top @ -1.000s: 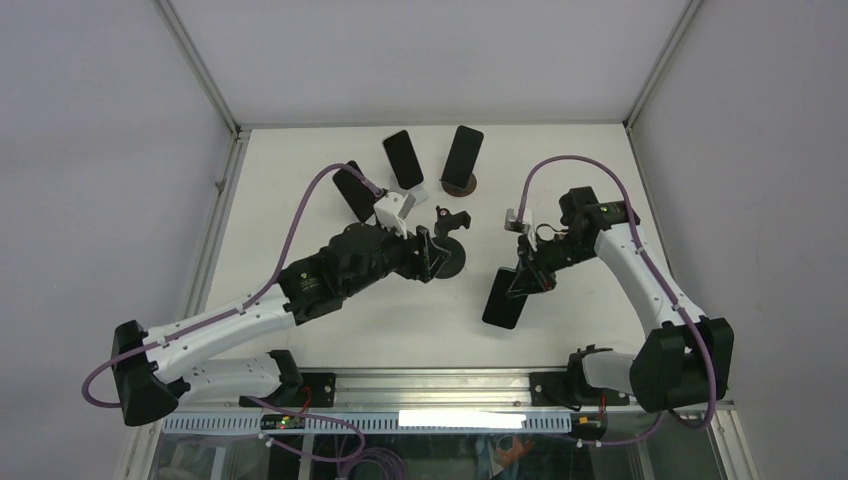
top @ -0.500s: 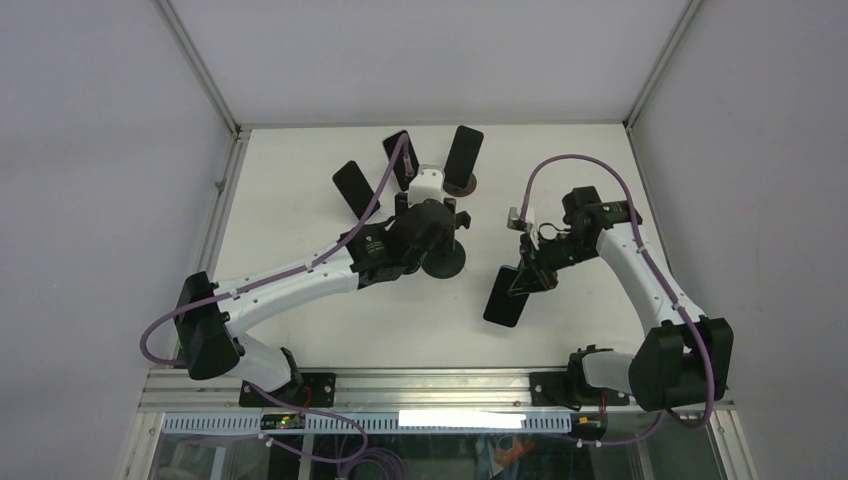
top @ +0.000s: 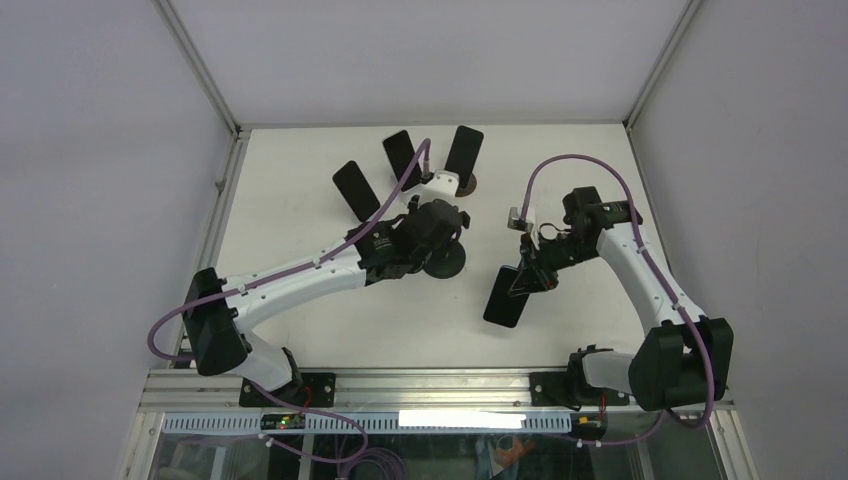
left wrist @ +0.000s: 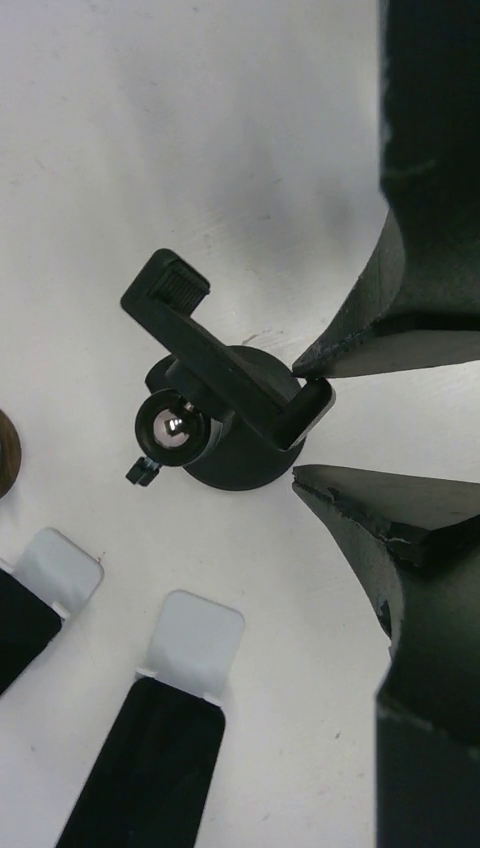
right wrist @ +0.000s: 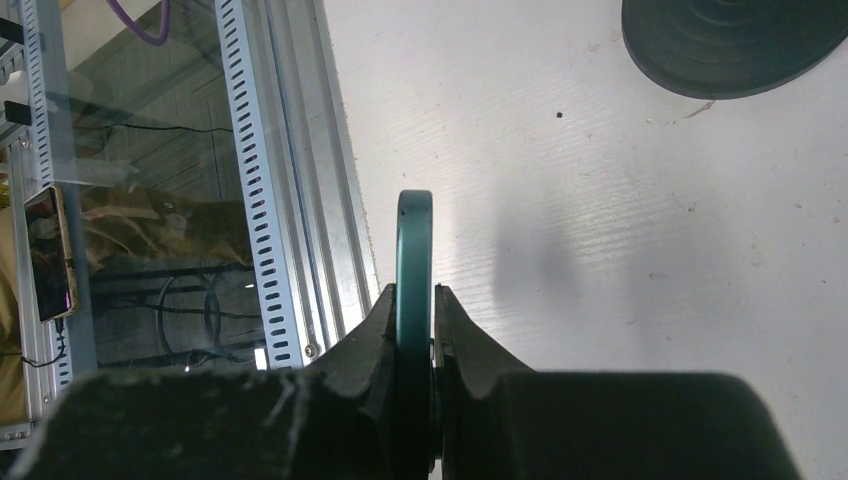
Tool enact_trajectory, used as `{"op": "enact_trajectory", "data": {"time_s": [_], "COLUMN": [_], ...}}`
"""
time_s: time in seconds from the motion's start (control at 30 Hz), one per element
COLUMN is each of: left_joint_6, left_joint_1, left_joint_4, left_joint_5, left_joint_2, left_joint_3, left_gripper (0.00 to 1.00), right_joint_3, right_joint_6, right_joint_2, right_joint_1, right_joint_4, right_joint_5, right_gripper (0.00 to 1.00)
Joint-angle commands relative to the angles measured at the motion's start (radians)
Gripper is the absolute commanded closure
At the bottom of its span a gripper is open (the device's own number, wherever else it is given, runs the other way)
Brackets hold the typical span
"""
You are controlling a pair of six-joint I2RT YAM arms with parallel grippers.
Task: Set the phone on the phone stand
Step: Install the phone on the phone stand.
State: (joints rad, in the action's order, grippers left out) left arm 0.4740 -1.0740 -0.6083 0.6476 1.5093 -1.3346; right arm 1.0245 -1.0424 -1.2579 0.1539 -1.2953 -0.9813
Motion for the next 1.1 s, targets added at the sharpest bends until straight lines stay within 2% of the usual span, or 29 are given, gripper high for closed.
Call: {"op": "enact_trajectory", "data": {"time_s": [0.0,0.1,0.17,0.27,0.43,0.47,0.53,0.6,0.83,0.9,1.0,1.07], "left_joint_6": [-0.195,-0.255,-0.290,-0.344,-0.421,-0.424,-0.419,-0.400,-0.303,-0.277,-0.240,-0.225], "left_joint_1": [0.011,0.049,0.065,0.082,0.120,0.126,0.131,0.131,0.131,0.131,0.131,0.131], "left_joint_4": [-0.003,0.001,0.006,0.014,0.037,0.040,0.041,0.045,0.079,0.100,0.123,0.124], "left_joint_5": [-0.155,-0.241,-0.279,-0.309,-0.390,-0.397,-0.407,-0.420,-0.457,-0.454,-0.404,-0.352], "left_joint_2": [-0.002,0.002,0.005,0.010,0.015,0.017,0.017,0.010,-0.058,-0.085,-0.115,-0.118], "left_joint_3": [-0.034,-0.035,-0.040,-0.047,-0.050,-0.050,-0.055,-0.057,-0.015,0.003,0.018,0.015], "left_gripper": [0.68,0.88,0.95,0.99,0.97,0.96,0.81,0.71,0.60,0.54,0.47,0.47], "right_joint_3": [0.017,0.017,0.016,0.016,0.014,0.014,0.014,0.014,0.013,0.013,0.013,0.013], "right_joint_6": [-0.015,-0.016,-0.016,-0.018,-0.019,-0.019,-0.019,-0.019,-0.021,-0.021,-0.020,-0.021], "right_joint_2": [0.002,0.002,0.004,0.006,0.007,0.007,0.009,0.009,0.006,0.005,0.003,0.002], "right_joint_1": [-0.008,-0.009,-0.009,-0.012,-0.014,-0.014,-0.016,-0.016,-0.017,-0.017,-0.017,-0.017], "right_joint_4": [-0.010,-0.010,-0.011,-0.012,-0.013,-0.013,-0.013,-0.013,-0.013,-0.013,-0.013,-0.012], "right_joint_5": [-0.065,-0.065,-0.066,-0.067,-0.068,-0.070,-0.069,-0.068,-0.070,-0.070,-0.071,-0.071], "right_gripper": [1.00,1.00,1.00,1.00,1.00,1.00,1.00,1.00,1.00,1.00,1.00,1.00]}}
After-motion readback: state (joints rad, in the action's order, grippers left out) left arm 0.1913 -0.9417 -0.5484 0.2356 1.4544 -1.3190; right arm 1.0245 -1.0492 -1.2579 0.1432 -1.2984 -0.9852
